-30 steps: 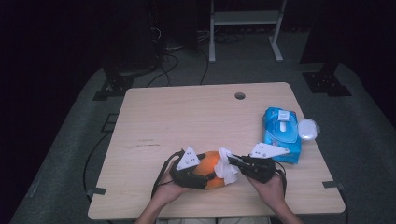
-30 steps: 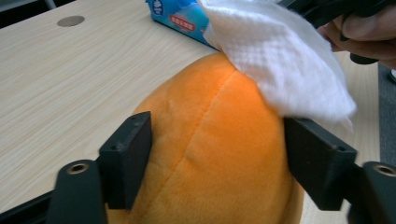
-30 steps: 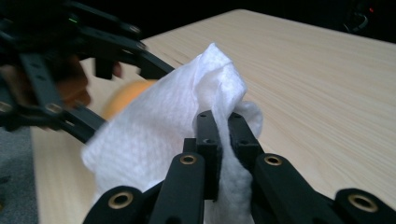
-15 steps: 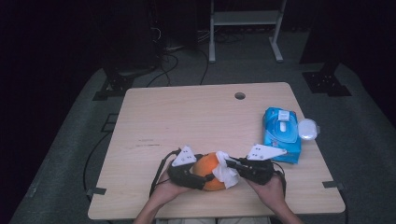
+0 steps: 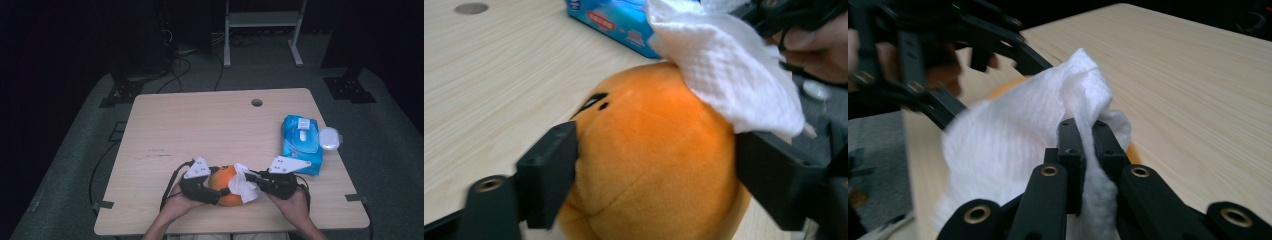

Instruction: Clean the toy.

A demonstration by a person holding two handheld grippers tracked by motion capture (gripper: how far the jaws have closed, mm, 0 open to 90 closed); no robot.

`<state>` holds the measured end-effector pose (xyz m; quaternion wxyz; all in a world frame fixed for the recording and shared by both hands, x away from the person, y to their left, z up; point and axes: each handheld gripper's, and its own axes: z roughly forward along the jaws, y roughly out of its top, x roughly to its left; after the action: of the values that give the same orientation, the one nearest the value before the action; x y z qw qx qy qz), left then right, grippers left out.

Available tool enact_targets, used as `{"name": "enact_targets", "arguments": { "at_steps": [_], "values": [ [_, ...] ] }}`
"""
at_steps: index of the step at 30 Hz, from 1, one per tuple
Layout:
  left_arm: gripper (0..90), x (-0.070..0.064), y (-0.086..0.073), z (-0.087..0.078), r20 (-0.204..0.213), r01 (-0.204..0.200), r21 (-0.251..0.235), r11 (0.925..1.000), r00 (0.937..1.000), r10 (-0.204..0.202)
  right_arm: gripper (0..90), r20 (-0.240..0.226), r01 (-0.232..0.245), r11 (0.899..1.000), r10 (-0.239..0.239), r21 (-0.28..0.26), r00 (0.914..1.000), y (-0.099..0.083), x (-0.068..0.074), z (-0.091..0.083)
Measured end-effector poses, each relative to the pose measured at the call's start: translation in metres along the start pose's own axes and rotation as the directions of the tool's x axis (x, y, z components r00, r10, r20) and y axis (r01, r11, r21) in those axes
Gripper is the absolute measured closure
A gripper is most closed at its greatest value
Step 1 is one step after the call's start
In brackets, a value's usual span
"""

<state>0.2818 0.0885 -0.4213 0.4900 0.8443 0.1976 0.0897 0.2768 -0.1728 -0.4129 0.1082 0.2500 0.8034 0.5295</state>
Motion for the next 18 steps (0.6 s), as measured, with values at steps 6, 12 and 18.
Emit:
{"name": "enact_targets", "arguments": {
  "at_steps": [6, 12, 18],
  "values": [
    [24.7, -0.008, 0.001, -0.003, 0.058, -0.07, 0.026, 0.9972, 0.996, 0.068, 84.2, -0.041, 0.036, 0.999, -0.035, 0.013, 0.9985, 0.01, 0.011, 0.013],
    [25.5, 0.007, 0.005, -0.013, 0.071, 0.05, -0.042, 0.9979, 0.9964, -0.047, 84.2, 0.005, -0.035, 0.999, 0.035, 0.028, 0.9994, -0.006, -0.005, -0.003],
    [27.5, 0.005, -0.002, -0.004, 0.084, 0.059, 0.025, 0.9979, 0.9946, -0.061, 84.2, -0.066, 0.0, 1.0, 0.001, 0.026, 0.9978, -0.001, 0.006, 0.004]
  ]
}}
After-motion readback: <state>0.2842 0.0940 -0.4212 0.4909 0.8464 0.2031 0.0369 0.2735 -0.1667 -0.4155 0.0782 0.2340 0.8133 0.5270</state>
